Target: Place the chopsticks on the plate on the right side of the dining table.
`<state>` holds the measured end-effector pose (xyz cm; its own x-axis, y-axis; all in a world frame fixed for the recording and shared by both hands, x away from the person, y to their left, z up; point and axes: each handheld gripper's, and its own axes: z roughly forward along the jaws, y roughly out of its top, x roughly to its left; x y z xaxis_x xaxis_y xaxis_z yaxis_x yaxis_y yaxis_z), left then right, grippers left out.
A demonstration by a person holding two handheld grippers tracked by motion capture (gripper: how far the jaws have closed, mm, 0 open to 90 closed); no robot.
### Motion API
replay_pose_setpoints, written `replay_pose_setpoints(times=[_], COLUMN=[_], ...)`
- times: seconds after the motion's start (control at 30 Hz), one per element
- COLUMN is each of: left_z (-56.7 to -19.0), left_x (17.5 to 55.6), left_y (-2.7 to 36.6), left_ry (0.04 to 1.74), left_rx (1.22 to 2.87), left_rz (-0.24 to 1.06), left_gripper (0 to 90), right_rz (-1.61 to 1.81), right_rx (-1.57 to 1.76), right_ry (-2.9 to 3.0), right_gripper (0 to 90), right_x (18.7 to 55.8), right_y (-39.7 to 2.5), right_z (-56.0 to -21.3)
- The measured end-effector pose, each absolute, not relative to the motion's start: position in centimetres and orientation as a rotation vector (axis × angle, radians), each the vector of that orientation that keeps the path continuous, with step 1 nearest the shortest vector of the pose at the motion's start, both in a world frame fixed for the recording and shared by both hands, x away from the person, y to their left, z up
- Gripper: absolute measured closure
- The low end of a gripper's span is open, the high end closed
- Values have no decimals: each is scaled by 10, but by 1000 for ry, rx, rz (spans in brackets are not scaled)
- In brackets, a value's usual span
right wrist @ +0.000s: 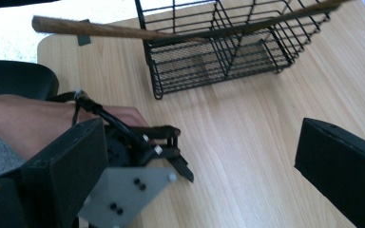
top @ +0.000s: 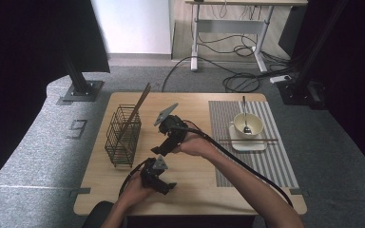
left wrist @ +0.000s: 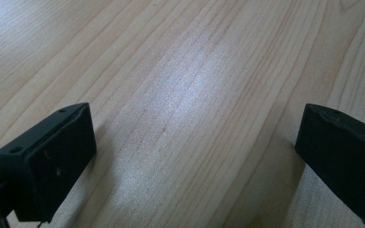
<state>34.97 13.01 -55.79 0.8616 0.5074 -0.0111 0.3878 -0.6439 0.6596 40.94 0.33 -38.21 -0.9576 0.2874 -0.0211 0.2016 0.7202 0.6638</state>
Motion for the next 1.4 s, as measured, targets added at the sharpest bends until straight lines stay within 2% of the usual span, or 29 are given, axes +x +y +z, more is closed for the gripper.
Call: replay_pose_setpoints(times=[0.67,0.73,0.8,1.07,1.4], left_z=[-558,-558,-558,-558,-557], left_x=[350,350,350,350,351], left_y=[130,130,130,130,130], left_ry=[640,639,638,638,626], left_rx=[2347,2346,2345,2349,2366], left_rz=[228,227,226,227,229], left_gripper=[0,0,0,0,0], right_rz=[1068,1060,1060,1079,1133], right_rx=[229,219,191,209,370], right_ry=[2867,2863,2873,2835,2734], right_gripper=[146,183,276,442,499], right_x=[395,395,395,399,419], right_y=[69,75,79,83,70], right_z=[-394,-397,-400,-403,-394])
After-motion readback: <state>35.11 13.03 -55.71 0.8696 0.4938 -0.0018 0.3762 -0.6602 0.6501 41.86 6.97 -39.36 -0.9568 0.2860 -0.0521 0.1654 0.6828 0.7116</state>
